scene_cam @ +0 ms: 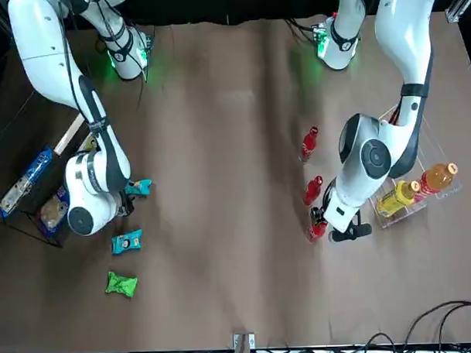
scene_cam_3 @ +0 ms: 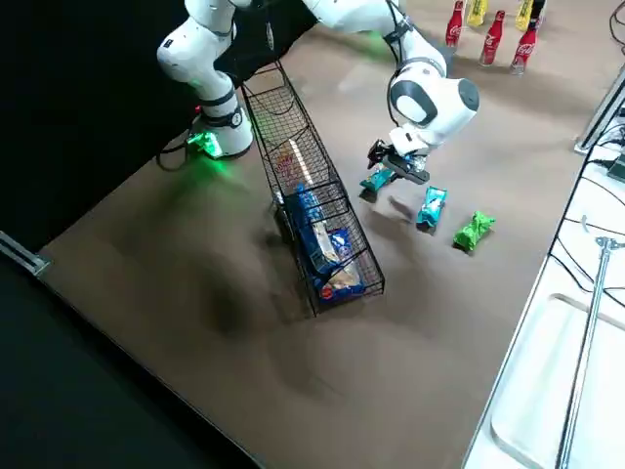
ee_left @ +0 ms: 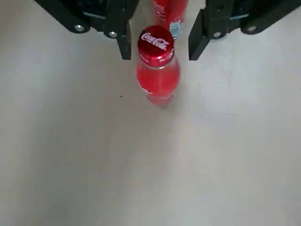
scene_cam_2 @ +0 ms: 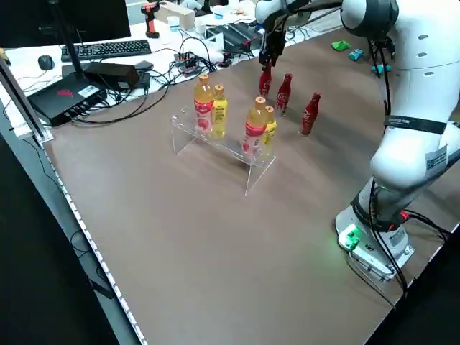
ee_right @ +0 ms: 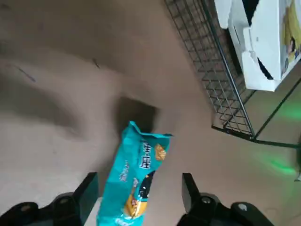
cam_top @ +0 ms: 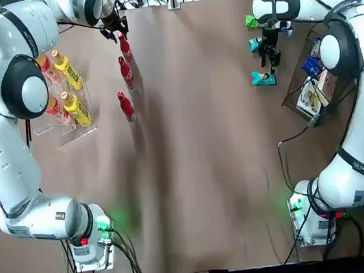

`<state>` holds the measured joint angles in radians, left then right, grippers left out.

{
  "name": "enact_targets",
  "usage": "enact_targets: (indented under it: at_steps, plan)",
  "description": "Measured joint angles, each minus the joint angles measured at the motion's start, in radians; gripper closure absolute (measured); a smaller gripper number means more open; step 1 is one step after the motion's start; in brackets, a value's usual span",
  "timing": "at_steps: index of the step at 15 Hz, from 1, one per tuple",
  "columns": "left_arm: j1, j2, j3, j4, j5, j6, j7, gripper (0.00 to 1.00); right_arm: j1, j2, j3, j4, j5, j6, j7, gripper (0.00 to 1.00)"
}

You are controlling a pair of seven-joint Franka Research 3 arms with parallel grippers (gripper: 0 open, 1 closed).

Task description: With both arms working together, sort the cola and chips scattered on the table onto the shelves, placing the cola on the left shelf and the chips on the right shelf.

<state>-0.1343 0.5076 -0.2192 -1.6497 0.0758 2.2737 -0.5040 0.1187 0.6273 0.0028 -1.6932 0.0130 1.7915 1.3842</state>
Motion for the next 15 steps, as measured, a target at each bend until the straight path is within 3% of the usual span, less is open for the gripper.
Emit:
enact_targets:
  at_steps: [5, 10, 12, 13, 14, 15]
  plan:
    - [-0.009, 0.006, 0.000, 0.000, 0.000, 0.000, -0.010, 0.46, 0.004, 0.008, 0.000, -0.025, 0.000, 0.019, 0.005, 0.28]
    - [-0.009, 0.013, 0.004, 0.021, 0.000, 0.000, -0.010, 0.47, 0.004, 0.012, -0.001, -0.026, 0.000, 0.073, 0.009, 0.77]
    - [-0.009, 0.022, 0.004, 0.035, 0.002, 0.000, -0.010, 0.49, 0.006, 0.013, -0.001, -0.025, -0.001, 0.081, 0.010, 0.81]
    - [-0.009, 0.025, 0.004, 0.039, 0.003, 0.000, -0.010, 0.49, 0.009, 0.013, 0.000, -0.023, -0.001, 0.086, 0.010, 0.88]
    - [-0.009, 0.028, 0.004, 0.041, 0.006, 0.000, -0.010, 0.62, 0.016, 0.012, 0.001, -0.004, -0.017, 0.098, 0.009, 0.98]
    - [-0.009, 0.028, 0.004, 0.041, 0.006, 0.000, -0.011, 0.62, 0.021, 0.012, 0.002, 0.013, -0.038, 0.098, 0.005, 0.98]
